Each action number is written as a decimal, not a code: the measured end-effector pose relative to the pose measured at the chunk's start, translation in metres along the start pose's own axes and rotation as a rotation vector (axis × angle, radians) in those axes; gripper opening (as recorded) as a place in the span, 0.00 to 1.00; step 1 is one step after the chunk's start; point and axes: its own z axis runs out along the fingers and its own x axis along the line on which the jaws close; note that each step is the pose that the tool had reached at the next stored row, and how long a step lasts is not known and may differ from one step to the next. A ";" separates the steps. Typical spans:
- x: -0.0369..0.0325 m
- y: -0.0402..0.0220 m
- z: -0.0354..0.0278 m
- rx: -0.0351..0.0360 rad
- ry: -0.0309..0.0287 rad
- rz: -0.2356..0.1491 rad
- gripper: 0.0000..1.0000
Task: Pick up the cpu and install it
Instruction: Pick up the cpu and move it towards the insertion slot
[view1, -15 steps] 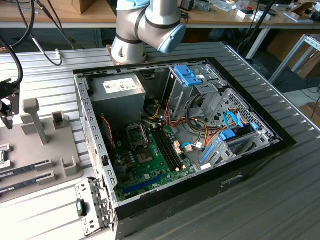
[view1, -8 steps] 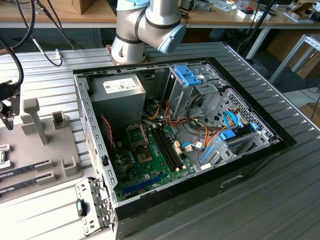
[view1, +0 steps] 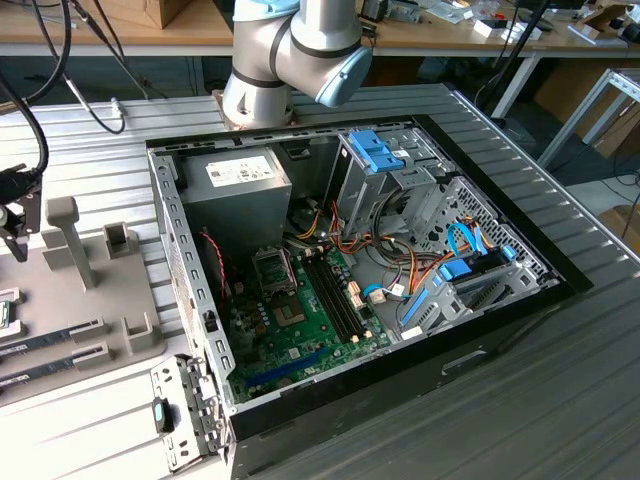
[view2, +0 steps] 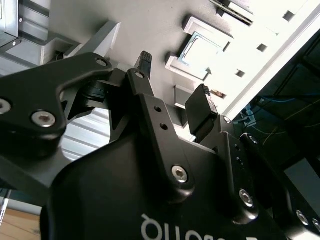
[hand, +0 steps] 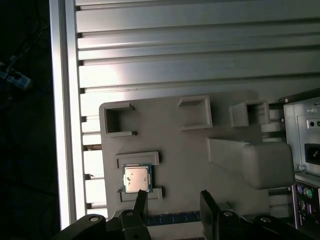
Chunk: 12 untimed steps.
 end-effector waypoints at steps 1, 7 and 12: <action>0.0000 0.0000 0.0004 0.0000 -0.0001 0.000 0.54; 0.0001 -0.0001 0.0029 0.0000 -0.0001 0.000 0.54; 0.0001 -0.0002 0.0045 0.0000 -0.0001 0.000 0.54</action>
